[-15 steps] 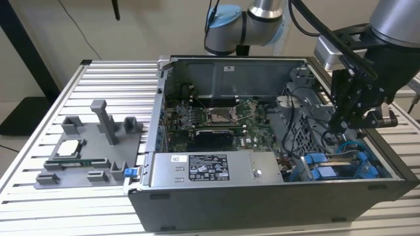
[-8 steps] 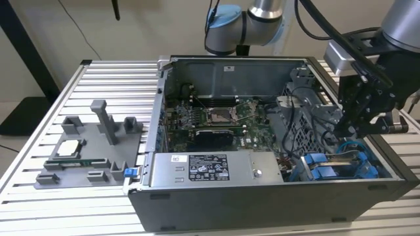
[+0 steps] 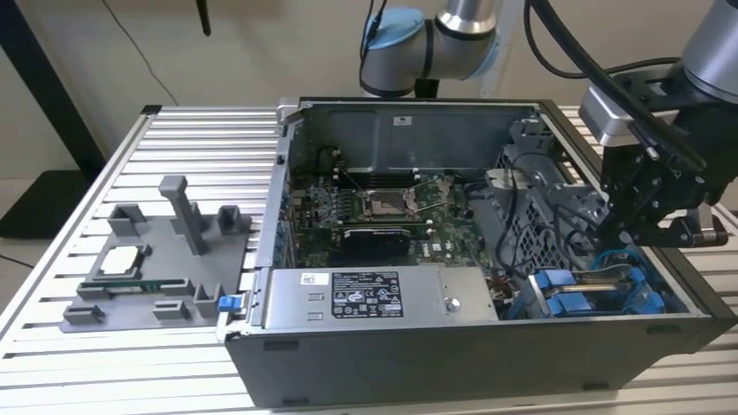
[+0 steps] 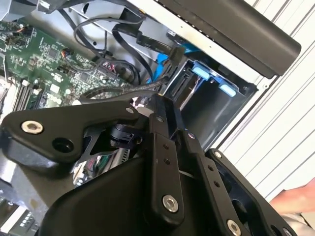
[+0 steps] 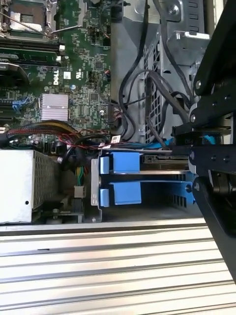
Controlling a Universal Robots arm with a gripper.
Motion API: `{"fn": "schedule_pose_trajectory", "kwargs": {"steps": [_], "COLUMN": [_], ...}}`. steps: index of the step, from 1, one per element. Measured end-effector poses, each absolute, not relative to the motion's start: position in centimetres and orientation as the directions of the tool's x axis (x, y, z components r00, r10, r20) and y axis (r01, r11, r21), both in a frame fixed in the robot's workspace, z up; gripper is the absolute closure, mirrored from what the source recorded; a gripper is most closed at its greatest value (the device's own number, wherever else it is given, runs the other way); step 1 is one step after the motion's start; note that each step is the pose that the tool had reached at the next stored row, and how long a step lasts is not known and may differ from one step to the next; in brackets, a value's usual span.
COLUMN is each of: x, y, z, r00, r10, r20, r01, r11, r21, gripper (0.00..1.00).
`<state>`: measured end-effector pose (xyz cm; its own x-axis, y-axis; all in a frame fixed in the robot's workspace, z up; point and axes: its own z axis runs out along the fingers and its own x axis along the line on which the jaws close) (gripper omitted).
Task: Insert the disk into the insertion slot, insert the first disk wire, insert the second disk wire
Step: 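Insert the first disk wire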
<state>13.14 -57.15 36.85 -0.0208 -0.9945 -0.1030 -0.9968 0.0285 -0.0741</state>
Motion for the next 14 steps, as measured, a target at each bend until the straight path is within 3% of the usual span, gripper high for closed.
{"fn": "schedule_pose_trajectory", "kwargs": {"steps": [5, 14], "x": [13.5, 15.0], "y": [-57.8, -57.9], "z": [36.6, 36.1], "r00": [-0.022, -0.028], "r10": [-0.994, -0.994], "r20": [-0.105, -0.104], "r01": [-0.997, -1.000], "r11": [0.029, 0.029], "r21": [-0.066, -0.001], "gripper": [1.00, 1.00]}}
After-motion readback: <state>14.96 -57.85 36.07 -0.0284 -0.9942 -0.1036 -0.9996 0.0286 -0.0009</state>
